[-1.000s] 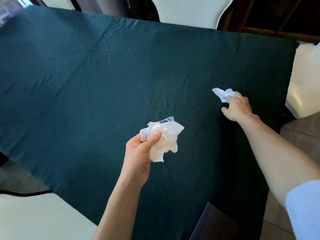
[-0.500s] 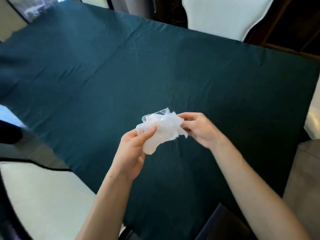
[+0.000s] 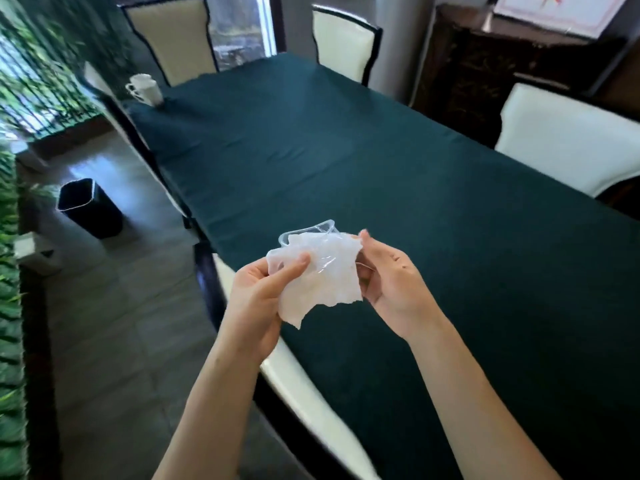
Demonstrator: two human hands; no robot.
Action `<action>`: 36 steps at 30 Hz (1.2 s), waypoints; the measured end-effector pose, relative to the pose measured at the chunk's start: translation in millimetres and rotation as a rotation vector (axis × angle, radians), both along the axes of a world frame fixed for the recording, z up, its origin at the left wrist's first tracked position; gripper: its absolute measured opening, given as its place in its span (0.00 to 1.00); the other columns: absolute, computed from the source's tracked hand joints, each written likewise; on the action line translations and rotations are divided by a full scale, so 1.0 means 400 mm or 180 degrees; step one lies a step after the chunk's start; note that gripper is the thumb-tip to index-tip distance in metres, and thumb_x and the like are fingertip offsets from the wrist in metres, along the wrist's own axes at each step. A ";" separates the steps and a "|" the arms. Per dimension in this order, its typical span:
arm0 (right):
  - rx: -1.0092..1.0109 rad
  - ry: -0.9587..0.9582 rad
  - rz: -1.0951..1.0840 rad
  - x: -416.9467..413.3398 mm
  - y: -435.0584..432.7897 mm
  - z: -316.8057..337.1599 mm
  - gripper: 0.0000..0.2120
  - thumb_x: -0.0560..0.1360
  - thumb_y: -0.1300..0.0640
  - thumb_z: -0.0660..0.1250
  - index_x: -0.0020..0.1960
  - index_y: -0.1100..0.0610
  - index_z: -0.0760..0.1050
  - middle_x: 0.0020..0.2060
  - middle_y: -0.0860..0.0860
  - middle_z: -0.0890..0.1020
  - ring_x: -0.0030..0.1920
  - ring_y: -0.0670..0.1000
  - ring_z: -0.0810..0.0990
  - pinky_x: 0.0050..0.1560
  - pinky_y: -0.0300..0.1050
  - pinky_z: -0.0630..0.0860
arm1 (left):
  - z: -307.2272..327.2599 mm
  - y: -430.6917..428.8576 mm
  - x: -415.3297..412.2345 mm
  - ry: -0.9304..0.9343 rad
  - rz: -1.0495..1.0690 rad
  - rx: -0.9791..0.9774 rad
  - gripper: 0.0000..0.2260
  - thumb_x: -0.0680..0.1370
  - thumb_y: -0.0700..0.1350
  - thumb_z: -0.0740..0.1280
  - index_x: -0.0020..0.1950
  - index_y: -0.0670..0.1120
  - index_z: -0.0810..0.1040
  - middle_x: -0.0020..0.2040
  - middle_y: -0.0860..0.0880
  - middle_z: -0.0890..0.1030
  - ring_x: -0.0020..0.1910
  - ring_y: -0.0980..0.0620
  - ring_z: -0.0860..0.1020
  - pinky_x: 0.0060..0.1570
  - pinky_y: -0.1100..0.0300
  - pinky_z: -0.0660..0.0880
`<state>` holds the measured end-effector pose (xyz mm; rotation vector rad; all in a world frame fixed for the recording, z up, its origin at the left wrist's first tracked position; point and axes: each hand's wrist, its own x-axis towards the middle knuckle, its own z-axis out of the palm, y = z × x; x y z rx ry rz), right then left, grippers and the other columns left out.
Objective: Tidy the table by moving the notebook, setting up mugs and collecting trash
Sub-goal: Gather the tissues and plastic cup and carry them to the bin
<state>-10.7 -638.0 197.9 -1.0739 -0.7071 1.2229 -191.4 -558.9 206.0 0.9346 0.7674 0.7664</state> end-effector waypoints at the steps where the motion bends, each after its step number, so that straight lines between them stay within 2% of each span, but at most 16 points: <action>1: 0.0062 -0.0074 0.0062 -0.058 0.026 0.024 0.21 0.81 0.43 0.64 0.63 0.56 0.84 0.53 0.55 0.88 0.46 0.53 0.85 0.45 0.48 0.82 | 0.005 0.024 -0.054 -0.0052 0.0119 0.0058 0.15 0.75 0.43 0.77 0.53 0.32 0.85 0.50 0.38 0.88 0.45 0.43 0.87 0.44 0.54 0.85; 3: 0.0122 -0.0430 0.0081 -0.178 0.081 0.057 0.21 0.80 0.42 0.69 0.65 0.55 0.83 0.56 0.56 0.88 0.49 0.56 0.87 0.47 0.50 0.84 | 0.012 0.073 -0.165 -0.0142 0.0307 0.0228 0.14 0.74 0.40 0.79 0.55 0.34 0.85 0.49 0.40 0.88 0.44 0.44 0.87 0.42 0.54 0.84; 5: 0.0098 -0.0855 -0.0046 -0.290 0.133 0.077 0.19 0.76 0.46 0.76 0.63 0.52 0.84 0.54 0.55 0.89 0.52 0.56 0.89 0.52 0.52 0.85 | 0.017 0.117 -0.270 -0.0191 0.0416 0.0381 0.13 0.74 0.40 0.78 0.58 0.39 0.86 0.51 0.40 0.89 0.46 0.44 0.88 0.44 0.54 0.84; 7: 0.0082 -0.1085 -0.0176 -0.413 0.195 0.087 0.14 0.73 0.51 0.79 0.58 0.49 0.86 0.51 0.53 0.90 0.51 0.54 0.90 0.51 0.47 0.85 | 0.017 0.165 -0.390 -0.0164 0.0455 0.0435 0.12 0.76 0.40 0.77 0.59 0.41 0.86 0.53 0.38 0.89 0.48 0.42 0.88 0.47 0.51 0.85; 9: 0.0067 -0.1021 -0.0138 -0.526 0.247 0.090 0.11 0.73 0.56 0.79 0.55 0.51 0.87 0.49 0.54 0.91 0.49 0.55 0.90 0.48 0.45 0.85 | 0.011 0.206 -0.502 -0.0133 0.0505 0.0412 0.12 0.76 0.41 0.77 0.58 0.41 0.87 0.53 0.36 0.88 0.49 0.40 0.88 0.48 0.49 0.85; 13: -0.0141 -0.0676 0.0064 -0.741 0.359 0.079 0.07 0.75 0.60 0.77 0.53 0.57 0.88 0.47 0.58 0.90 0.46 0.55 0.90 0.45 0.48 0.85 | -0.005 0.277 -0.726 -0.0121 0.0709 0.0221 0.13 0.76 0.43 0.77 0.58 0.39 0.87 0.54 0.34 0.88 0.50 0.35 0.87 0.49 0.45 0.84; 15: -0.0269 -0.0570 0.0075 -0.820 0.404 0.068 0.07 0.77 0.60 0.75 0.53 0.60 0.88 0.47 0.60 0.90 0.45 0.56 0.88 0.45 0.50 0.84 | -0.015 0.299 -0.809 -0.0188 0.0807 0.0069 0.16 0.76 0.46 0.77 0.58 0.37 0.86 0.54 0.34 0.87 0.49 0.37 0.87 0.47 0.46 0.84; 18: -0.0308 -0.0351 0.0192 -0.930 0.471 0.050 0.07 0.78 0.61 0.74 0.52 0.63 0.87 0.45 0.60 0.89 0.44 0.56 0.87 0.41 0.46 0.82 | -0.032 0.332 -0.916 -0.0366 0.1011 -0.0105 0.12 0.76 0.47 0.74 0.53 0.40 0.89 0.50 0.38 0.89 0.45 0.43 0.88 0.42 0.51 0.86; 23: -0.0388 -0.0198 0.0637 -1.043 0.586 0.004 0.07 0.79 0.61 0.72 0.49 0.61 0.88 0.40 0.55 0.89 0.39 0.51 0.86 0.37 0.43 0.82 | -0.082 0.405 -1.038 -0.0482 0.1497 -0.0308 0.14 0.75 0.46 0.75 0.54 0.37 0.88 0.53 0.35 0.88 0.48 0.42 0.88 0.43 0.51 0.86; 25: -0.0414 -0.0202 0.0831 -1.065 0.636 -0.013 0.08 0.79 0.59 0.72 0.50 0.62 0.88 0.41 0.55 0.89 0.40 0.51 0.86 0.41 0.49 0.85 | -0.098 0.444 -1.071 -0.0465 0.1550 -0.0381 0.18 0.72 0.49 0.78 0.55 0.37 0.88 0.55 0.35 0.88 0.49 0.42 0.88 0.43 0.52 0.85; 27: -0.0436 -0.0129 0.1015 -1.080 0.695 -0.030 0.10 0.79 0.57 0.72 0.53 0.62 0.88 0.44 0.58 0.89 0.44 0.54 0.87 0.48 0.60 0.84 | -0.112 0.495 -1.099 -0.0422 0.1603 -0.0412 0.25 0.68 0.53 0.83 0.57 0.37 0.88 0.56 0.35 0.88 0.50 0.42 0.88 0.44 0.52 0.85; 28: -0.0449 -0.0096 0.1088 -1.085 0.732 -0.039 0.10 0.79 0.56 0.72 0.53 0.62 0.88 0.45 0.59 0.89 0.45 0.54 0.87 0.50 0.62 0.84 | -0.116 0.527 -1.107 -0.0379 0.1642 -0.0406 0.28 0.65 0.55 0.85 0.57 0.38 0.88 0.56 0.35 0.88 0.50 0.42 0.88 0.43 0.52 0.85; 32: -0.0432 0.0020 0.1252 -1.085 0.886 -0.054 0.11 0.80 0.55 0.71 0.55 0.61 0.88 0.46 0.57 0.89 0.44 0.52 0.87 0.44 0.50 0.85 | -0.120 0.666 -1.105 -0.0390 0.1848 -0.0373 0.31 0.63 0.55 0.87 0.57 0.36 0.87 0.55 0.34 0.88 0.49 0.41 0.88 0.42 0.51 0.85; 36: -0.0346 0.0092 0.1266 -1.071 1.092 -0.044 0.09 0.82 0.57 0.69 0.55 0.58 0.88 0.46 0.56 0.90 0.45 0.51 0.88 0.43 0.47 0.86 | -0.099 0.867 -1.077 -0.0380 0.2061 -0.0362 0.19 0.72 0.47 0.79 0.57 0.36 0.85 0.53 0.34 0.87 0.46 0.42 0.88 0.40 0.52 0.85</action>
